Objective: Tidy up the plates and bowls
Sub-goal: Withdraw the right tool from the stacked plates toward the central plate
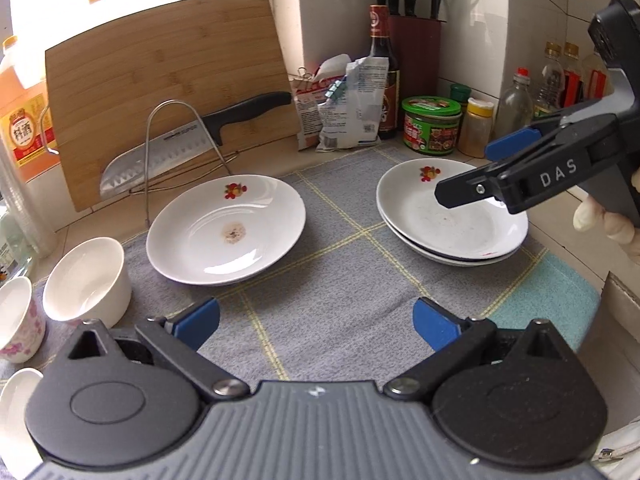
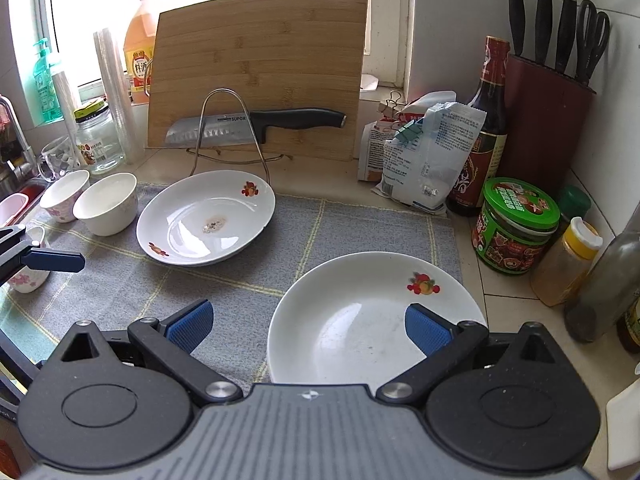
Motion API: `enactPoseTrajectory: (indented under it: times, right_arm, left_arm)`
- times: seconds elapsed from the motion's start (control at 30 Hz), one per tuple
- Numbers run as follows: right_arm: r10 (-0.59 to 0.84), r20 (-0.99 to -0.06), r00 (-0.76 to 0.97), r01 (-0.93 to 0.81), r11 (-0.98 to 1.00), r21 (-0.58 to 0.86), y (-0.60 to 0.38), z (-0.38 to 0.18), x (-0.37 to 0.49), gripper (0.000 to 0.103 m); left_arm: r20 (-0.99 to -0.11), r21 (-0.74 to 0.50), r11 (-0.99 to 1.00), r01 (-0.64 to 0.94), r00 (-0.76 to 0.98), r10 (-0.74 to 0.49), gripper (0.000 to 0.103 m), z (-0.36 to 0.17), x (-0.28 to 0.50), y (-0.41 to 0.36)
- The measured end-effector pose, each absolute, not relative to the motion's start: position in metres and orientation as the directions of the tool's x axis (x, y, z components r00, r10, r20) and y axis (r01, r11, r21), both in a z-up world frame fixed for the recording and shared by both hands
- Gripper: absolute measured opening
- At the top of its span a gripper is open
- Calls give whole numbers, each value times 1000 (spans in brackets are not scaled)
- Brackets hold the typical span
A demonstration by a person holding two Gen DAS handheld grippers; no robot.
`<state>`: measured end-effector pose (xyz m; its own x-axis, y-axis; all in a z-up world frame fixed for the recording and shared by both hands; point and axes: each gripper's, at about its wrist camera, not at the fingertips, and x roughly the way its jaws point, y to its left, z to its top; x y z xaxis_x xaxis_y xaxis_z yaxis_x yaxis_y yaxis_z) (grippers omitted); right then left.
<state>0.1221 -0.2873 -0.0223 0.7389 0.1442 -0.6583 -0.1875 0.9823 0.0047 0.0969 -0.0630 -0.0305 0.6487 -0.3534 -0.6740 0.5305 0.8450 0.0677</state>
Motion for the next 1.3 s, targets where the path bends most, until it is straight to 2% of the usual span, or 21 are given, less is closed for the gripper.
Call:
enactPoseTrajectory:
  times: [0.23,0.37,0.63,0.97,1.3]
  right_arm:
    - [119,-641,758,-165,986,-12,-242,-27,112,103]
    - [84,-639,765,-167,984,-70,-213,-27,104,103]
    - [44,-661,749,-139,986,-92,-173,-31,91,103]
    - [18,-669,743,-131,984,-119,-180,-26,100,103]
    - [148,-686,712,-263,963,-65,-213,-37,153,103]
  left_arm:
    - [-671,68,888,455,679,-297,102,-35,90,-18]
    - [-672,47,886,461,671,-314,102,-38,88,6]
    - [-677,2,881,473,649,-347,102,-49,95,36]
    - [-690,-11,896,443,645,-328,102,-59,120,17]
    - [-752,40,932,359,626,-208,102,-75,154,-24]
